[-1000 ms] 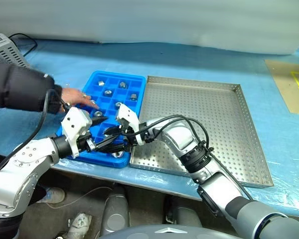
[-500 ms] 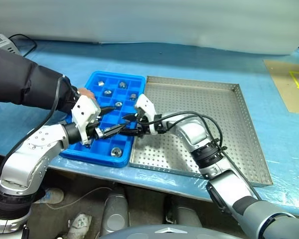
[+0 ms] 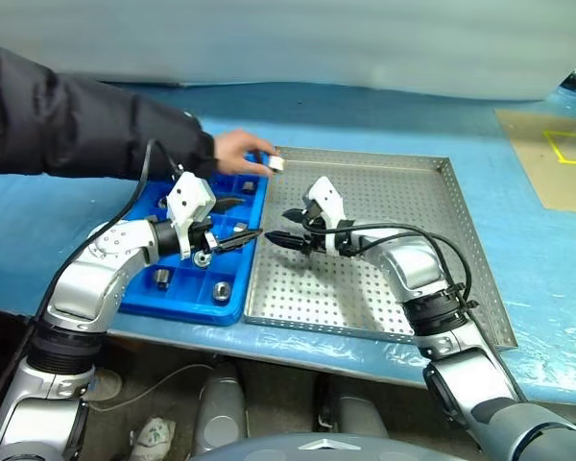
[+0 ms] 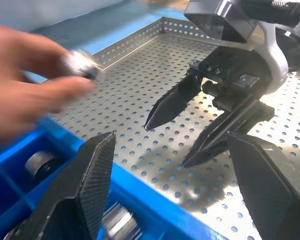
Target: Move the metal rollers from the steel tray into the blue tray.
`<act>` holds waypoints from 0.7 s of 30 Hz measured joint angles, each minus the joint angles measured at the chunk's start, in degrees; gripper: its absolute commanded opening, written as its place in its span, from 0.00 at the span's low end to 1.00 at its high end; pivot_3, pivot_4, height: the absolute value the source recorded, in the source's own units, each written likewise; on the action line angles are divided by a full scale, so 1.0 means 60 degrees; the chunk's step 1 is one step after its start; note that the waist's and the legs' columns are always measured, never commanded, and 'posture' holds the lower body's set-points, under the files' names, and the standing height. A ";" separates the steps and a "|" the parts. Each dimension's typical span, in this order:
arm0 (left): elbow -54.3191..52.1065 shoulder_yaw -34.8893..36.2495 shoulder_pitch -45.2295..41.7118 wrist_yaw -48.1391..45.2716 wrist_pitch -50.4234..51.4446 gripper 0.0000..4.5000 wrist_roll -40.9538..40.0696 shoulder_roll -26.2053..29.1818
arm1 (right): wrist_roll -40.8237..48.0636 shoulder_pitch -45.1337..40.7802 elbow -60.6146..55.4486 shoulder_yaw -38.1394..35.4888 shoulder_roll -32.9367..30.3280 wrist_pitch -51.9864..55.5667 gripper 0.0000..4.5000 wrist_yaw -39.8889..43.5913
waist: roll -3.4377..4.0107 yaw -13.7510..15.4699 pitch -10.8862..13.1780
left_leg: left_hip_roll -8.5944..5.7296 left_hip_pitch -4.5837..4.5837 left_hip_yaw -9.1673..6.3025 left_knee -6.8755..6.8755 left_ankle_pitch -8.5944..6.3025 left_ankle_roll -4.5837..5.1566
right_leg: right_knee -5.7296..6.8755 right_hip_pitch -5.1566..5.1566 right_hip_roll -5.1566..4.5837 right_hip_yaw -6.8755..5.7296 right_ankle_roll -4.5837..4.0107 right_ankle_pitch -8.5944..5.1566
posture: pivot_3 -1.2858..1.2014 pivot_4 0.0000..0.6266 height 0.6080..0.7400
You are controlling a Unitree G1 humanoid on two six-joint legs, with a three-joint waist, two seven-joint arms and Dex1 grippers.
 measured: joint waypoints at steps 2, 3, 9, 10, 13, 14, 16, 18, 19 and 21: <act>0.0500 -0.0143 -0.0318 -0.0101 -0.0251 0.83 0.0176 -0.0204 | 0.0001 0.0232 -0.0203 -0.0195 -0.0104 0.0099 0.79 -0.0205 | 0.0000 -0.0089 0.0000 | -0.0002 0.0001 0.0000 0.0005 0.0000 0.0001 | -0.0001 0.0003 0.0000 0.0004 0.0002 0.0002 | 0.48 0.24 1.00; 0.0743 -0.0199 -0.0452 -0.0177 -0.0375 0.83 0.0278 -0.0320 | 0.0002 0.0361 -0.0303 -0.0307 -0.0167 0.0162 0.79 -0.0305 | 0.0000 -0.0117 0.0000 | -0.0002 0.0001 0.0000 0.0006 0.0000 0.0002 | -0.0001 0.0003 0.0000 0.0005 0.0002 0.0002 | 0.47 0.24 1.00; 0.2164 -0.0616 -0.1175 -0.0483 -0.1100 0.83 0.0817 -0.0957 | 0.0040 0.1059 -0.1049 -0.0597 -0.0307 0.0444 0.79 -0.0824 | 0.0000 -0.0313 -0.0001 | -0.0001 0.0002 0.0002 0.0008 0.0000 0.0004 | 0.0000 0.0003 0.0002 0.0006 0.0001 0.0004 | 0.45 0.24 1.00; 0.2344 -0.0641 -0.1279 -0.0532 -0.1180 0.83 0.0889 -0.1017 | 0.0042 0.1155 -0.1164 -0.0607 -0.0299 0.0482 0.79 -0.0905 | 0.0000 -0.0350 -0.0001 | -0.0003 0.0004 0.0002 0.0009 0.0000 0.0005 | 0.0000 0.0004 0.0001 0.0008 0.0001 0.0004 | 0.45 0.24 1.00; 0.2589 -0.0646 -0.1534 -0.0604 -0.1346 0.83 0.0998 -0.1151 | 0.0046 0.1300 -0.1347 -0.0622 -0.0173 0.0602 0.79 -0.1200 | 0.0000 -0.0441 -0.0001 | -0.0001 0.0006 0.0004 0.0009 -0.0001 0.0008 | 0.0000 0.0004 0.0001 0.0008 -0.0001 0.0004 | 0.45 0.24 1.00; 0.2630 -0.0646 -0.1597 -0.0638 -0.1387 0.83 0.1045 -0.1176 | 0.0046 0.1304 -0.1378 -0.0622 -0.0071 0.0603 0.79 -0.1312 | 0.0000 -0.0475 -0.0001 | 0.0000 0.0006 0.0004 0.0009 -0.0002 0.0009 | 0.0000 0.0004 0.0001 0.0008 -0.0002 0.0004 | 0.45 0.24 1.00; 0.2641 -0.0646 -0.1622 -0.0717 -0.1399 0.83 0.1090 -0.1178 | 0.0060 0.1304 -0.1438 -0.0619 0.0128 0.0602 0.79 -0.1475 | 0.0000 -0.0551 -0.0001 | -0.0001 0.0005 0.0004 0.0010 -0.0007 0.0017 | -0.0001 0.0004 0.0001 0.0008 -0.0002 0.0004 | 0.45 0.24 1.00; 0.2640 -0.0645 -0.1621 -0.0764 -0.1393 0.83 0.1095 -0.1175 | 0.0071 0.1302 -0.1434 -0.0613 0.0249 0.0601 0.79 -0.1575 | 0.0000 -0.0585 -0.0001 | -0.0002 0.0004 0.0006 0.0011 -0.0011 0.0025 | -0.0003 0.0004 0.0001 0.0009 -0.0002 0.0004 | 0.46 0.24 1.00; 0.2636 -0.0641 -0.1620 -0.0766 -0.1381 0.83 0.1095 -0.1165 | 0.0070 0.1290 -0.1423 -0.0605 0.0308 0.0594 0.79 -0.1614 | 0.0000 -0.0588 -0.0001 | -0.0001 0.0004 0.0006 0.0012 -0.0013 0.0028 | -0.0003 0.0004 0.0001 0.0009 -0.0003 0.0004 | 0.46 0.24 1.00; 0.2563 -0.0622 -0.1609 -0.0777 -0.1304 0.83 0.1086 -0.1069 | 0.0068 0.1167 -0.1275 -0.0457 0.0411 0.0563 0.79 -0.1613 | 0.0000 -0.0600 -0.0001 | 0.0001 0.0006 0.0006 0.0011 -0.0017 0.0034 | -0.0002 0.0004 0.0001 0.0008 -0.0003 0.0004 | 0.47 0.24 1.00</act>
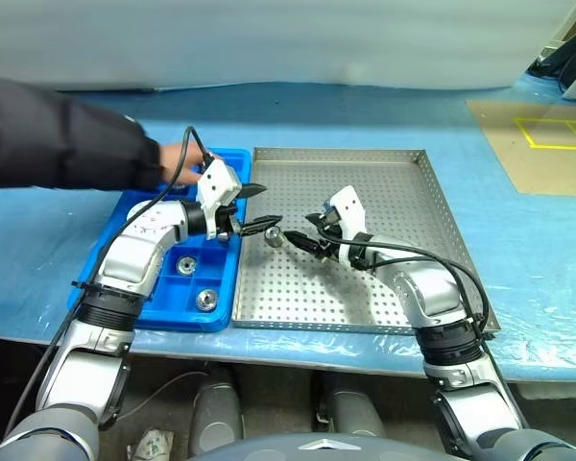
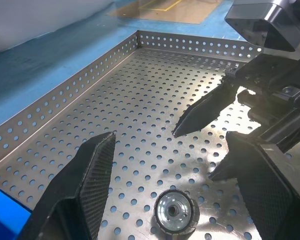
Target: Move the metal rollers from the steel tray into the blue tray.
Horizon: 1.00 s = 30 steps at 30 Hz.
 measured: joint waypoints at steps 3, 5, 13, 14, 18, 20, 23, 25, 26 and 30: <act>-0.0338 0.0193 0.0046 0.0006 0.0211 0.83 -0.0070 0.0284 | -0.0005 -0.0209 0.0364 0.0284 0.0188 -0.0191 0.79 0.0103 | 0.0000 0.0002 0.0000 | 0.0001 -0.0001 0.0000 0.0000 -0.0003 0.0005 | 0.0001 0.0000 0.0000 -0.0001 -0.0001 0.0000 | 0.48 0.24 1.00; -0.0562 0.0446 0.0098 0.0006 0.0385 0.83 -0.0211 0.0493 | -0.0053 -0.0402 0.0693 0.0465 0.0273 -0.0386 0.79 0.0167 | 0.0000 0.0015 0.0000 | 0.0000 -0.0002 0.0000 0.0002 -0.0002 0.0004 | 0.0000 0.0000 -0.0001 -0.0001 -0.0001 0.0000 | 0.49 0.24 1.00; -0.0716 0.0821 0.0513 0.0225 0.0498 0.83 -0.0231 0.0820 | -0.0284 -0.1144 0.2084 0.0587 0.0456 -0.1187 0.79 0.0282 | 0.0000 0.0111 0.0000 | -0.0001 -0.0006 0.0000 0.0004 -0.0002 0.0003 | -0.0001 0.0003 -0.0004 -0.0004 -0.0001 0.0000 | 0.51 0.24 1.00; -0.0759 0.0823 0.0544 0.0252 0.0499 0.83 -0.0231 0.0818 | -0.0309 -0.1148 0.2169 0.0604 0.0475 -0.1267 0.79 0.0293 | 0.0000 0.0124 0.0000 | -0.0001 -0.0006 0.0000 0.0004 -0.0003 0.0004 | -0.0002 0.0003 -0.0004 -0.0005 -0.0001 0.0000 | 0.51 0.24 1.00; -0.1096 0.0818 0.0801 0.0394 0.0498 0.83 -0.0203 0.0867 | -0.0489 -0.1147 0.2514 0.0775 0.0468 -0.1548 0.79 0.0408 | 0.0000 0.0146 0.0000 | 0.0001 -0.0005 -0.0001 0.0004 -0.0003 0.0005 | -0.0002 0.0003 -0.0003 -0.0006 -0.0001 0.0000 | 0.51 0.24 1.00; -0.1191 0.0821 0.0886 0.0391 0.0508 0.83 -0.0207 0.0979 | -0.0517 -0.1147 0.2796 0.0777 0.0456 -0.1654 0.79 0.0447 | 0.0000 0.0158 0.0000 | 0.0001 -0.0004 -0.0001 0.0004 -0.0003 0.0005 | -0.0001 0.0003 -0.0003 -0.0007 -0.0001 0.0000 | 0.51 0.24 1.00; -0.1334 0.0894 0.0890 0.0364 0.0624 0.83 -0.0246 0.1152 | -0.0631 -0.1143 0.3155 0.0789 0.0444 -0.1786 0.79 0.0481 | 0.0000 0.0189 0.0000 | 0.0001 -0.0003 -0.0001 0.0006 -0.0003 0.0004 | 0.0001 0.0003 -0.0003 -0.0006 -0.0001 0.0000 | 0.51 0.24 1.00; -0.1382 0.0994 0.0889 0.0325 0.0672 0.83 -0.0298 0.1289 | -0.0708 -0.1142 0.3307 0.0829 0.0471 -0.1878 0.79 0.0489 | 0.0000 0.0217 0.0000 | 0.0002 -0.0001 0.0000 0.0004 -0.0003 0.0004 | 0.0001 0.0003 -0.0003 -0.0006 -0.0001 0.0000 | 0.51 0.24 1.00; -0.1384 0.1024 0.0890 0.0292 0.0686 0.83 -0.0347 0.1339 | -0.0726 -0.1143 0.3370 0.0856 0.0500 -0.1926 0.79 0.0490 | 0.0000 0.0231 0.0000 | 0.0002 -0.0002 -0.0001 0.0004 -0.0003 0.0004 | 0.0000 0.0003 -0.0003 -0.0006 -0.0002 0.0000 | 0.51 0.24 1.00; -0.1388 0.1174 0.0900 0.0135 0.0714 0.83 -0.0432 0.1587 | -0.0802 -0.1140 0.3580 0.0875 0.0759 -0.2099 0.70 0.0436 | 0.0001 0.0261 0.0000 | 0.0001 -0.0003 0.0000 0.0003 -0.0003 0.0005 | -0.0002 0.0002 -0.0003 -0.0006 -0.0002 -0.0001 | 0.51 0.24 1.00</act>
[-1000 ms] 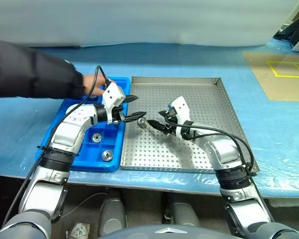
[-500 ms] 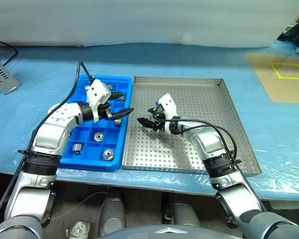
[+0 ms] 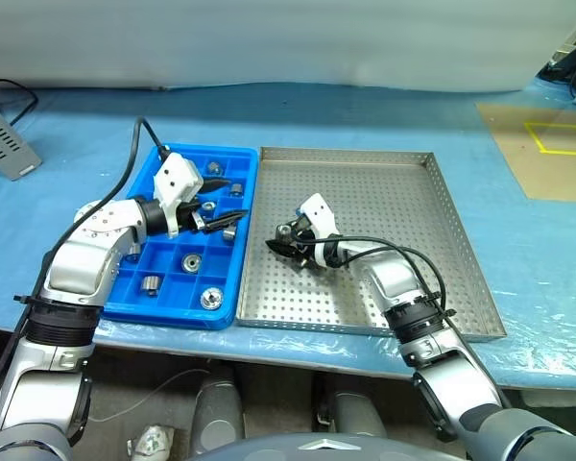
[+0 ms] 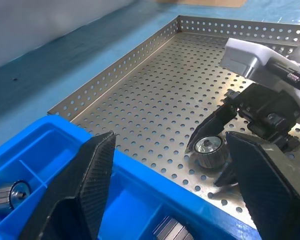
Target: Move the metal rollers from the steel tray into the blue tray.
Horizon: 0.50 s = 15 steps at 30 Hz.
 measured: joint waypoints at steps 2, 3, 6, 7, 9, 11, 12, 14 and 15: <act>-0.0004 0.0048 0.0098 -0.0117 -0.0003 0.83 -0.0011 0.0165 | 0.0000 -0.0002 0.0008 -0.0001 0.0065 -0.0022 0.66 0.0004 | 0.0000 0.0004 0.0000 | 0.0000 0.0000 0.0000 0.0000 0.0000 0.0000 | 0.0000 0.0000 0.0000 0.0000 0.0000 0.0000 | 0.51 0.24 1.00; -0.0004 0.0082 0.0176 -0.0140 -0.0003 0.83 -0.0014 0.0214 | -0.0001 -0.0002 0.0008 -0.0004 0.0065 -0.0026 0.66 -0.0002 | 0.0000 0.0003 0.0000 | 0.0000 0.0000 0.0000 0.0000 0.0000 0.0000 | 0.0000 0.0000 0.0000 0.0000 0.0000 0.0000 | 0.52 0.24 1.00; -0.0004 0.0228 0.0375 -0.0196 -0.0003 0.83 -0.0044 0.0376 | 0.0032 -0.0002 -0.0014 -0.0017 0.0050 -0.0010 0.52 0.0138 | 0.0000 0.0009 0.0000 | 0.0002 0.0000 0.0000 0.0000 0.0000 0.0000 | 0.0002 0.0000 0.0000 -0.0002 0.0000 0.0000 | 0.52 0.24 1.00; -0.0004 0.0317 0.0417 -0.0204 -0.0003 0.83 -0.0055 0.0431 | 0.0052 -0.0003 -0.0050 -0.0014 0.0046 0.0023 0.45 0.0195 | 0.0000 0.0009 0.0000 | 0.0002 0.0000 0.0000 0.0000 0.0000 0.0000 | 0.0002 0.0000 0.0000 -0.0003 0.0000 0.0000 | 0.52 0.24 1.00; -0.0014 0.0435 0.0527 -0.0213 -0.0007 0.83 -0.0090 0.0594 | 0.0048 -0.0017 -0.0100 -0.0011 0.0028 0.0075 0.40 0.0198 | 0.0000 0.0009 0.0000 | 0.0002 0.0001 0.0000 0.0000 0.0000 -0.0001 | 0.0002 0.0000 0.0000 -0.0002 0.0000 0.0000 | 0.52 0.24 1.00; -0.0015 0.0608 0.0684 -0.0267 -0.0009 0.83 -0.0147 0.0718 | 0.0035 -0.0074 -0.0110 -0.0011 0.0002 0.0144 0.40 0.0177 | 0.0000 0.0009 0.0000 | 0.0002 -0.0001 -0.0001 0.0000 0.0000 -0.0001 | 0.0001 -0.0001 0.0000 -0.0002 0.0000 0.0000 | 0.52 0.24 1.00; -0.0015 0.0684 0.0731 -0.0284 -0.0009 0.83 -0.0160 0.0803 | 0.0035 -0.0112 -0.0157 -0.0011 -0.0025 0.0193 0.40 0.0182 | 0.0000 0.0012 0.0000 | 0.0002 -0.0001 -0.0001 -0.0001 0.0000 -0.0001 | 0.0001 -0.0001 0.0000 -0.0004 0.0000 0.0000 | 0.53 0.24 1.00; -0.0009 0.0907 0.0750 -0.0287 -0.0009 0.83 -0.0184 0.0992 | 0.0036 -0.0273 -0.0258 -0.0010 -0.0064 0.0289 0.40 0.0219 | 0.0000 0.0016 0.0000 | 0.0003 0.0000 -0.0001 -0.0003 0.0000 -0.0001 | 0.0001 -0.0001 0.0001 -0.0004 0.0000 0.0000 | 0.53 0.24 1.00; 0.0002 0.1073 0.0750 -0.0289 -0.0010 0.83 -0.0192 0.1112 | 0.0037 -0.0401 -0.0316 -0.0011 -0.0074 0.0303 0.40 0.0233 | 0.0000 0.0011 0.0000 | 0.0003 0.0001 -0.0001 -0.0003 0.0000 -0.0001 | 0.0002 -0.0002 0.0001 -0.0004 0.0000 0.0000 | 0.53 0.24 1.00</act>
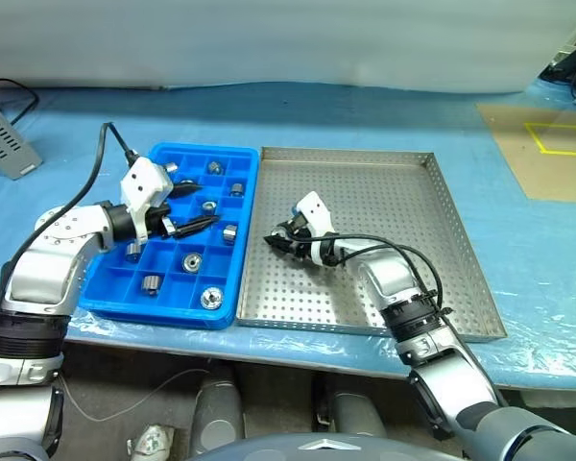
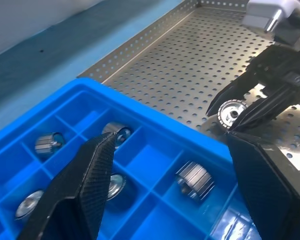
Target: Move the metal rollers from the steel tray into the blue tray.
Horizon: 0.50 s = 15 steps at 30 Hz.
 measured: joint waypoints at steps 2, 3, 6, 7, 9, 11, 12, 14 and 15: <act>0.0033 0.0346 0.0016 0.0002 -0.0013 0.83 -0.0003 0.0260 | 0.0011 -0.0273 -0.0196 -0.0004 -0.0040 0.0034 0.40 0.0098 | 0.0000 0.0005 0.0000 | 0.0000 0.0002 0.0000 -0.0003 0.0000 0.0000 | 0.0000 0.0000 0.0000 0.0000 0.0000 0.0000 | 0.54 0.24 1.00; 0.0053 0.0470 0.0035 0.0008 -0.0024 0.83 0.0000 0.0353 | 0.0023 -0.0399 -0.0255 -0.0008 -0.0049 0.0035 0.40 0.0138 | 0.0000 0.0011 0.0000 | 0.0000 0.0001 0.0000 -0.0003 0.0000 0.0000 | -0.0001 0.0000 0.0000 0.0000 0.0000 0.0000 | 0.54 0.24 1.00; 0.0132 0.0769 0.0175 0.0056 -0.0047 0.83 0.0002 0.0490 | 0.0073 -0.0722 -0.0289 0.0000 -0.0037 0.0005 0.40 0.0383 | 0.0000 0.0043 0.0000 | -0.0001 -0.0003 -0.0001 -0.0003 -0.0001 0.0000 | -0.0004 0.0000 -0.0001 -0.0001 0.0000 0.0000 | 0.54 0.24 1.00; 0.0217 0.0863 0.0221 0.0108 -0.0054 0.83 0.0004 0.0555 | 0.0074 -0.0851 -0.0193 0.0008 0.0067 -0.0072 0.40 0.0471 | 0.0000 0.0049 0.0000 | 0.0000 -0.0003 0.0000 -0.0002 -0.0001 0.0000 | -0.0003 -0.0002 -0.0001 -0.0002 0.0000 -0.0001 | 0.55 0.24 1.00; 0.0337 0.1100 0.0297 0.0186 -0.0056 0.83 0.0014 0.0623 | 0.0065 -0.1284 0.0269 0.0012 0.0352 -0.0275 0.40 0.0533 | 0.0000 0.0020 0.0000 | 0.0004 -0.0002 -0.0001 -0.0003 0.0000 -0.0001 | 0.0004 -0.0008 0.0001 -0.0001 -0.0001 0.0000 | 0.55 0.24 1.00; 0.0322 0.1231 0.0340 0.0258 -0.0056 0.83 0.0012 0.0707 | 0.0020 -0.2014 0.1061 0.0067 0.0874 -0.0710 0.40 0.0554 | -0.0001 -0.0004 0.0001 | 0.0008 0.0002 -0.0001 -0.0011 -0.0001 0.0000 | 0.0013 -0.0015 0.0002 -0.0003 -0.0005 -0.0001 | 0.56 0.24 1.00; 0.0267 0.1273 0.0368 0.0301 -0.0052 0.83 0.0007 0.0707 | -0.0006 -0.2299 0.1345 0.0106 0.1099 -0.0921 0.40 0.0560 | 0.0000 0.0008 0.0001 | 0.0009 0.0001 -0.0002 -0.0016 -0.0001 0.0000 | 0.0013 -0.0015 0.0002 -0.0007 -0.0007 -0.0002 | 0.57 0.24 1.00; -0.0053 0.1488 0.0709 0.0490 0.0008 0.83 -0.0015 0.0702 | -0.0100 -0.3142 0.2584 0.0105 0.1802 -0.1585 0.40 0.0561 | 0.0000 0.0003 0.0001 | 0.0010 -0.0005 -0.0002 -0.0017 -0.0006 0.0006 | 0.0005 -0.0018 0.0001 -0.0007 -0.0011 -0.0005 | 0.59 0.24 1.00; -0.0264 0.1570 0.0881 0.0608 0.0092 0.83 -0.0049 0.0684 | -0.0152 -0.3555 0.3296 0.0105 0.2140 -0.1938 0.40 0.0543 | -0.0001 0.0017 0.0001 | 0.0011 -0.0012 -0.0002 -0.0020 -0.0009 0.0010 | 0.0003 -0.0022 0.0000 -0.0011 -0.0016 -0.0008 | 0.60 0.24 1.00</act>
